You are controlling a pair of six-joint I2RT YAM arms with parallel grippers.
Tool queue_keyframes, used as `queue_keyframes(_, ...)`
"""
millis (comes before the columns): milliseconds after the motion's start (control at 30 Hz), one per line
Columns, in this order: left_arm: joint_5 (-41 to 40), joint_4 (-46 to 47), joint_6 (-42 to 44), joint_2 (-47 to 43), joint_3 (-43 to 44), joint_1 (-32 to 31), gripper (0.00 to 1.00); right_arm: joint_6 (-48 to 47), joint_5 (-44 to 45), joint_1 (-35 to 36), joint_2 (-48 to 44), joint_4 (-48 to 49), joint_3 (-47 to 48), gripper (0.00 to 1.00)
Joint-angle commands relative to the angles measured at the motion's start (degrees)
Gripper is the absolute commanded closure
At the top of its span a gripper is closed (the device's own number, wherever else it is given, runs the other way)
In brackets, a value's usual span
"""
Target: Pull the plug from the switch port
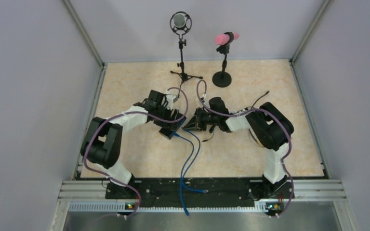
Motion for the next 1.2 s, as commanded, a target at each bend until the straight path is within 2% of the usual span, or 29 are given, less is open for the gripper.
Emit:
queue_keyframes(0,-10.37,-0.22,1.37,1.13,0.43,2.17,1.0,-1.7,-1.05,-0.46,-5.58,-1.92,0.11,1.0)
queue_keyframes(100,-11.17,-0.2,-0.53,1.17,0.46,2.27,1.0,-1.24,-2.07,-0.46,-6.21,-0.89,0.27,1.0)
queue_keyframes(233,-7.94,0.19,0.43,0.98,0.28,2.34,1.0,-0.33,-1.52,-0.51,-6.13,-0.57,1.16,1.0)
queue_keyframes(467,-9.06,1.05,-0.64,-0.29,-1.02,2.34,1.0,-7.25,6.73,-1.1,-8.64,-11.34,3.59,1.0)
queue_keyframes(733,-10.78,0.7,-1.36,-0.45,-0.37,2.41,1.0,-15.22,9.2,-5.04,-11.73,-22.88,13.22,1.0)
queue_keyframes(900,-12.68,1.16,-2.44,-1.61,-0.98,2.57,1.0,-20.26,16.8,-5.59,-15.78,-31.04,18.08,1.0)
queue_keyframes(1167,-13.26,1.02,-2.37,-3.24,-1.77,2.71,1.0,-25.07,24.77,-8.31,-18.5,-37.55,24.61,1.0)
